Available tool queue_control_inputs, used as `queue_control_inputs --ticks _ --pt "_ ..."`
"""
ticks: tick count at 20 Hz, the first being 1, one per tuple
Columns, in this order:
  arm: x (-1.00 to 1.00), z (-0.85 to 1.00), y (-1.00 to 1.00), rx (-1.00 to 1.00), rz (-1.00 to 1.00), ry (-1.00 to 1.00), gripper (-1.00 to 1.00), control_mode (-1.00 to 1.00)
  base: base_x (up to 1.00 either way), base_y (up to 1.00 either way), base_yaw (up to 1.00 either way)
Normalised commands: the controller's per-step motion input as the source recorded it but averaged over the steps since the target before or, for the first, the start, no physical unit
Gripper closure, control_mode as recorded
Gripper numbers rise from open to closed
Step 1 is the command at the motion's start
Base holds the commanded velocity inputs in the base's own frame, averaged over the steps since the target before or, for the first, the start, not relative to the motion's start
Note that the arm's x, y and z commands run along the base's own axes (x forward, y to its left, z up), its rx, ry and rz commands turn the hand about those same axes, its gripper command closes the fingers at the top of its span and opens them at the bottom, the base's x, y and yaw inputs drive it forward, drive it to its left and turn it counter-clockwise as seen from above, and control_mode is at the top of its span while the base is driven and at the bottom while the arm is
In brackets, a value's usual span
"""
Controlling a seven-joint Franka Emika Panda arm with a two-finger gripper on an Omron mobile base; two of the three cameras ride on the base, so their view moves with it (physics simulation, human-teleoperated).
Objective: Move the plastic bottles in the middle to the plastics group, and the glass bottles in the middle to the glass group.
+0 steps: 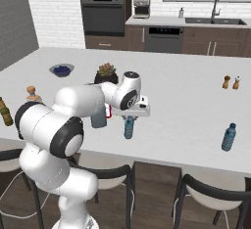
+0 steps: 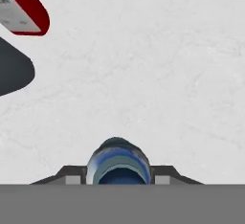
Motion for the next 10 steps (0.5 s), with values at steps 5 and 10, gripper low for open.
queue_control_inputs --ticks 5,10 --pt "-0.36 0.22 -0.74 0.00 0.00 -0.01 1.00 -1.00 0.00 0.00 0.00" --pt "-0.36 0.18 -0.86 0.00 -0.01 -0.05 1.00 -1.00 0.00 0.00 0.00"
